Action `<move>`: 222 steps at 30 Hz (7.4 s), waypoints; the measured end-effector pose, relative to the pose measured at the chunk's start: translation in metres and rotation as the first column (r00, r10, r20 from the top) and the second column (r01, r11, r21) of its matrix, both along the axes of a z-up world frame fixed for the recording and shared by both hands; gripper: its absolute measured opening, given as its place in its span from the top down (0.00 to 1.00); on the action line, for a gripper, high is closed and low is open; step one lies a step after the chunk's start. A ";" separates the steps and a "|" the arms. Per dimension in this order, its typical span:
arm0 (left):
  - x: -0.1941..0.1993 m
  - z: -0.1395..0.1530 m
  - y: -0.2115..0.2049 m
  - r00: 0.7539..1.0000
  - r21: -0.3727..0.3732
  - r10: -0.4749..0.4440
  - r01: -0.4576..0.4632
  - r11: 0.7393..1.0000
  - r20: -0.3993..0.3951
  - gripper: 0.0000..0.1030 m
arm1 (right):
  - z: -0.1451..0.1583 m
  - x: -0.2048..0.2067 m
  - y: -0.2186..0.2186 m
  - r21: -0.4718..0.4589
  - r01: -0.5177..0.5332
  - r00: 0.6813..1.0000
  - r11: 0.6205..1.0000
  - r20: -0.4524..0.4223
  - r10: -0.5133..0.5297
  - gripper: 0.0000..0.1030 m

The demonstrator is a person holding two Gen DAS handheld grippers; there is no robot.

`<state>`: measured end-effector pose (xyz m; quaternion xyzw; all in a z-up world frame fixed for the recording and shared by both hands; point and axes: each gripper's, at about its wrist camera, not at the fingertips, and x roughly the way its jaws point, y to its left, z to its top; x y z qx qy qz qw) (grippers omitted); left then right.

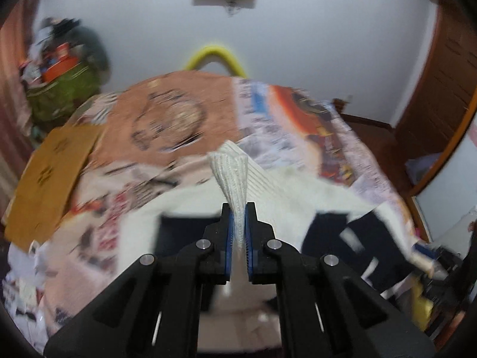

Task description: Fold small clothes

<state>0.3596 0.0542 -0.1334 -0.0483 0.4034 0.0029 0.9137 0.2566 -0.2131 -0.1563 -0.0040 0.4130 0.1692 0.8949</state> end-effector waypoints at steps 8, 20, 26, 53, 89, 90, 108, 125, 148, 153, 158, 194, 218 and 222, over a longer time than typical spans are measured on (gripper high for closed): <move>-0.060 -0.082 0.073 0.975 -0.065 0.109 -0.124 0.990 -0.193 0.90 | -0.003 0.002 0.019 -0.036 -0.003 1.000 0.999 -0.022 0.002 0.50; -0.061 -0.090 0.143 0.967 -0.212 0.145 -0.190 0.959 -0.208 0.41 | 0.000 -0.001 0.036 -0.088 0.013 1.000 0.996 -0.026 -0.015 0.50; -0.031 -0.108 0.133 0.961 -0.145 0.113 -0.153 0.978 -0.254 0.70 | -0.001 0.010 0.041 -0.105 0.019 1.000 0.994 -0.018 -0.022 0.50; 0.003 -0.097 0.125 0.966 0.107 0.176 -0.158 0.982 -0.189 0.99 | -0.030 0.050 0.044 -0.077 -0.018 0.998 0.997 -0.067 0.013 0.51; -0.171 -0.096 0.118 0.945 0.020 0.147 -0.148 0.989 -0.290 0.15 | -0.033 -0.105 0.022 0.022 -0.034 0.970 0.999 -0.241 0.038 0.27; -0.174 -0.102 0.117 0.941 0.015 0.143 -0.146 0.989 -0.307 0.15 | -0.034 -0.107 0.023 0.032 -0.029 0.970 0.999 -0.239 0.035 0.27; -0.191 -0.084 0.102 0.973 -0.159 0.064 -0.101 0.982 -0.220 0.91 | -0.025 -0.115 0.035 0.163 -0.057 0.984 0.985 -0.157 0.083 0.93; -0.112 0.028 0.083 0.999 -0.099 0.039 -0.036 0.994 0.027 0.92 | 0.053 -0.048 0.025 0.201 -0.053 0.994 0.978 0.103 0.032 0.94; 0.068 -0.096 0.118 0.969 0.014 0.158 -0.158 0.987 -0.190 1.00 | -0.027 0.130 0.032 0.196 0.055 0.989 0.979 -0.146 -0.026 0.94; 0.060 -0.086 0.119 0.976 0.003 0.137 -0.138 0.990 -0.168 0.96 | -0.021 0.123 0.028 0.203 0.036 0.988 0.979 -0.153 -0.005 0.92; 0.046 -0.055 0.118 0.987 0.017 0.118 -0.117 0.993 -0.111 0.69 | 0.008 0.108 0.020 0.170 0.024 0.997 0.985 -0.079 -0.011 0.74; 0.065 -0.087 0.066 0.993 0.062 -0.042 0.049 0.997 -0.109 0.93 | -0.017 0.139 0.045 0.127 -0.120 0.987 0.985 -0.092 0.132 0.91; 0.129 -0.138 0.095 0.953 0.223 0.171 -0.115 0.968 -0.250 0.93 | -0.047 0.147 0.007 0.046 0.040 0.991 0.998 -0.129 -0.034 0.92; 0.123 -0.130 0.087 0.964 0.232 0.109 -0.052 0.971 -0.244 0.91 | -0.037 0.143 0.009 0.020 0.024 0.992 0.999 -0.124 -0.022 0.91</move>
